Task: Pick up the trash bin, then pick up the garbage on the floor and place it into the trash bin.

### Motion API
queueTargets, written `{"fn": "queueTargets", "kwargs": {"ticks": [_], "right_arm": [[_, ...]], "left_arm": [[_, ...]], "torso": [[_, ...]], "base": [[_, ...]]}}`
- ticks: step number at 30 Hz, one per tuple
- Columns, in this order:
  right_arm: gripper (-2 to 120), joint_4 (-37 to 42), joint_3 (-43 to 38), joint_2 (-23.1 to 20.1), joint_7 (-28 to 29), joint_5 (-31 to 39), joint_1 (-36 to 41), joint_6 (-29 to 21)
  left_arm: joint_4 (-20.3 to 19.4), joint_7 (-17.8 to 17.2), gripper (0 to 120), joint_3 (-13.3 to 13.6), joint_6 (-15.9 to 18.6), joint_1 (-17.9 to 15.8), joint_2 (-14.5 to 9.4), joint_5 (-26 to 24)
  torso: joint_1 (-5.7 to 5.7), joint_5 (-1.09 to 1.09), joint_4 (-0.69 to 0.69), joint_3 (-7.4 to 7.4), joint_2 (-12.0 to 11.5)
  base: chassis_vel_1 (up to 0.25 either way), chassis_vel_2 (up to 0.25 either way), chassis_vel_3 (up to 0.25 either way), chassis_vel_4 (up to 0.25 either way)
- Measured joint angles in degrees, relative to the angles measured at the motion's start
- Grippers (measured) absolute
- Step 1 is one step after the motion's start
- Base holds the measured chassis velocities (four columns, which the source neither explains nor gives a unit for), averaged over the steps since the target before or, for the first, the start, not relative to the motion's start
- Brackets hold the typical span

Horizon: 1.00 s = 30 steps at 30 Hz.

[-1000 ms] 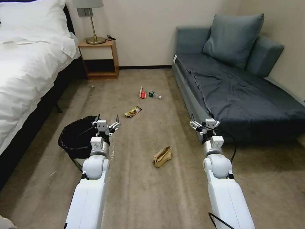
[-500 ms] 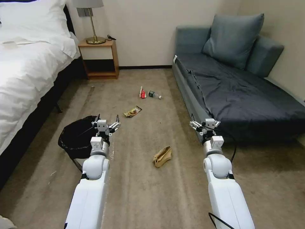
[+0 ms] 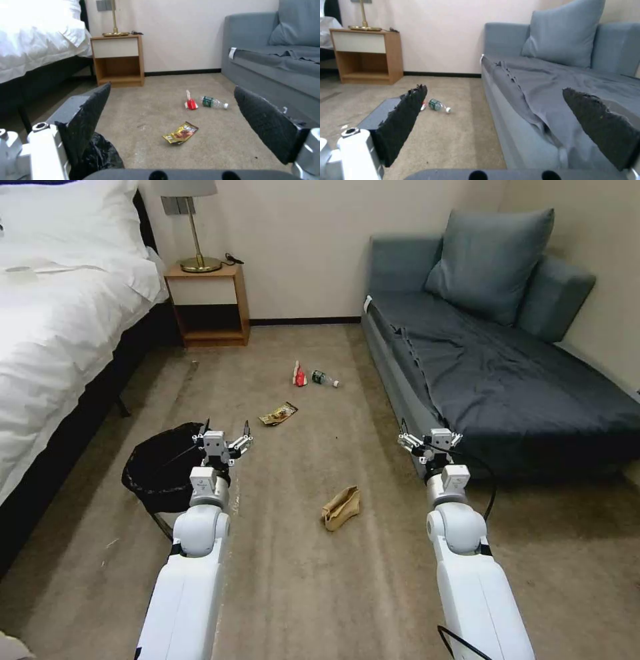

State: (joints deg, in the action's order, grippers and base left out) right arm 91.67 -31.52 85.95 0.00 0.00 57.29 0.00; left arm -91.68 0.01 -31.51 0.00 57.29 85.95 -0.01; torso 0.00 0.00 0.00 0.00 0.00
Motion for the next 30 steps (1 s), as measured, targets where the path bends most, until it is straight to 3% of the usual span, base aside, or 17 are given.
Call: {"fn": "queueTargets", "kwargs": {"ticks": [30], "right_arm": [[100, 0.0, 0.0, 0.0, 0.0, 0.0, 0.0, 0.0]], "left_arm": [[0.0, 0.0, 99, 0.0, 0.0, 0.0, 0.0, 0.0]], "torso": [[0.0, 0.0, 0.0, 0.0, 0.0]], "base": [[0.0, 0.0, 0.0, 0.0]]}}
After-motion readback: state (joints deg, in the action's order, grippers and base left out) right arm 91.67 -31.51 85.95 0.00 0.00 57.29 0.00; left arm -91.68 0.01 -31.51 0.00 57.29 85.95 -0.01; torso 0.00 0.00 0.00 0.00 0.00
